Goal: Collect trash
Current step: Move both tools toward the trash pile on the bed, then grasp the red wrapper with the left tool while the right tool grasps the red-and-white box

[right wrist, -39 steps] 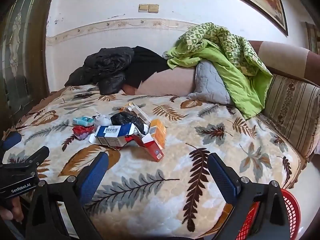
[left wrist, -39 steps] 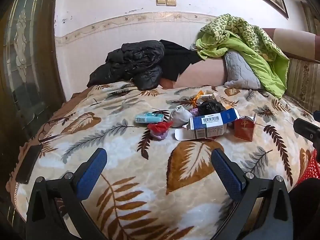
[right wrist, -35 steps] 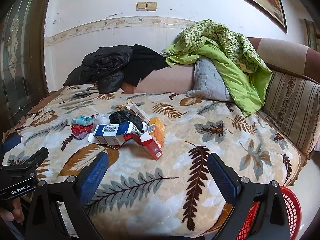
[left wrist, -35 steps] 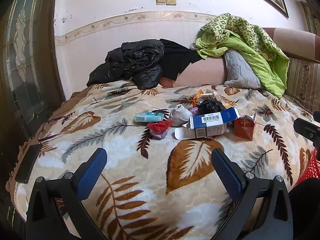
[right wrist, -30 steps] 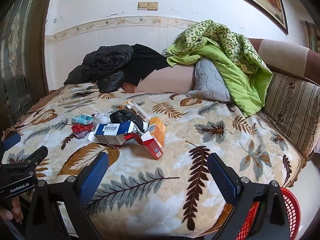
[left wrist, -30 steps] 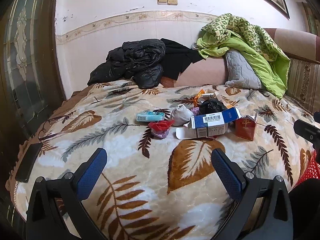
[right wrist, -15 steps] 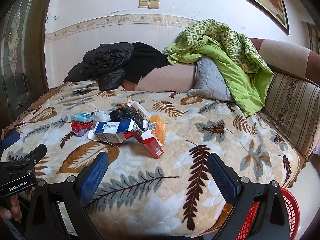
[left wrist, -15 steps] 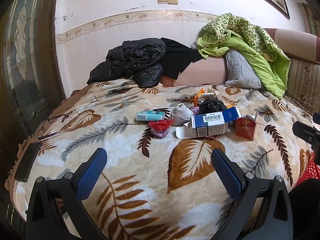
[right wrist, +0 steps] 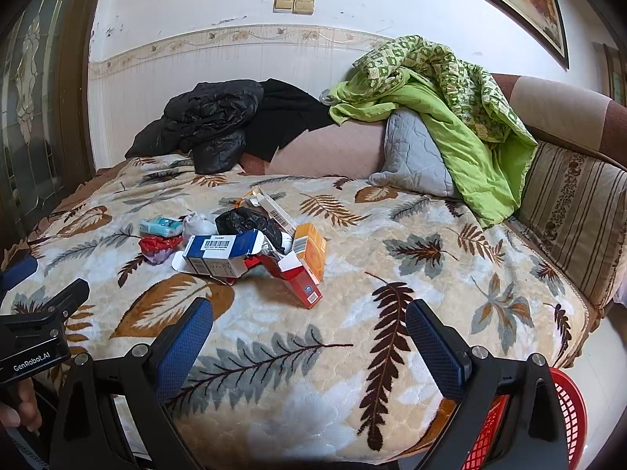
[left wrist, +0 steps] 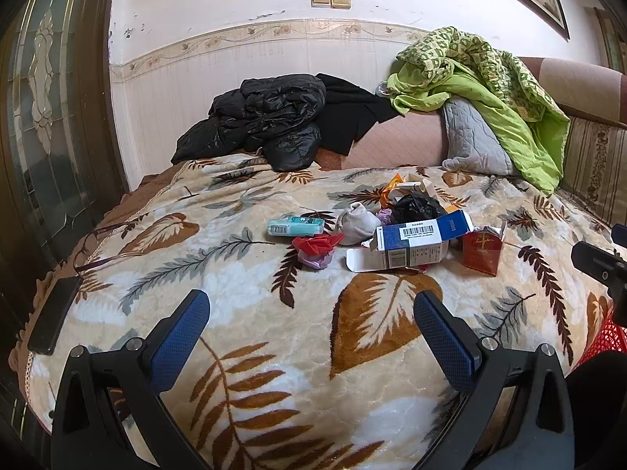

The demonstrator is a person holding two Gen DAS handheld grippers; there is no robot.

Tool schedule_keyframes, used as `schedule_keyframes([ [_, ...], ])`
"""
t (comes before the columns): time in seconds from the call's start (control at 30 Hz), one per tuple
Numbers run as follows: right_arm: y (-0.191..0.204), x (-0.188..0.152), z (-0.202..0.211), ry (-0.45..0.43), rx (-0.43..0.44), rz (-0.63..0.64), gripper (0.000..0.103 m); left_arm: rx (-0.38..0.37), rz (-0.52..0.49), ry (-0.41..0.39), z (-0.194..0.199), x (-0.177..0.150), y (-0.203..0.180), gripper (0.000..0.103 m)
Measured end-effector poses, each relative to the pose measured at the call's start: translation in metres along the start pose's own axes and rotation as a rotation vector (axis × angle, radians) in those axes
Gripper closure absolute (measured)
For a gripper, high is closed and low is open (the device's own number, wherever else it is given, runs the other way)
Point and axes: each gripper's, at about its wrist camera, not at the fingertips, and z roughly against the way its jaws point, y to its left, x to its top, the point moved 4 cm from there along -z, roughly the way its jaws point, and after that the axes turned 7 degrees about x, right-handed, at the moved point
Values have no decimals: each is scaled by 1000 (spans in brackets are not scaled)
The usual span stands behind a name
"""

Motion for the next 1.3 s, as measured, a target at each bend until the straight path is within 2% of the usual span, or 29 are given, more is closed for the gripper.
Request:
schedule_keyframes([
  [0.27,1,0,-1,3,2,0,3,-1,2,3,0,0,1,0],
  [0.37,0,-2,-6,26,21,-5,8,-13,13,16,-3,-1,2,0],
  [0.43,-4,-3,-13,67,48,-15,17,-40,26,51,-10,-2,4,0],
  [0.6,-12,0,-43,186,127,-59,28,-107,86,144,-43,1,9,0],
  [0.77,-15,7,-91,301,183,-102,32,-142,129,254,-89,11,7,0],
  [0.83,-17,6,-111,342,212,-145,42,-134,140,295,-112,16,7,1],
  [0.9,-18,7,-127,360,198,-159,46,-119,132,324,-133,19,4,3],
  [1.0,-14,11,-143,352,135,-97,49,-111,105,345,-158,17,-2,4],
  [1.03,-13,14,-148,340,107,-67,54,-93,94,355,-167,15,-3,8],
  [1.07,-13,16,-151,326,88,-41,59,-92,104,349,-173,17,-2,17],
  [1.1,-12,17,-154,319,77,-24,71,-104,107,359,-182,17,-4,22],
  [1.17,-14,18,-158,326,75,-20,76,-108,105,373,-192,16,-6,53],
  [1.2,-14,18,-158,323,79,-23,76,-116,104,391,-197,14,-7,60],
  [1.3,-15,24,-153,289,85,-33,78,-162,160,370,-199,19,-3,64],
])
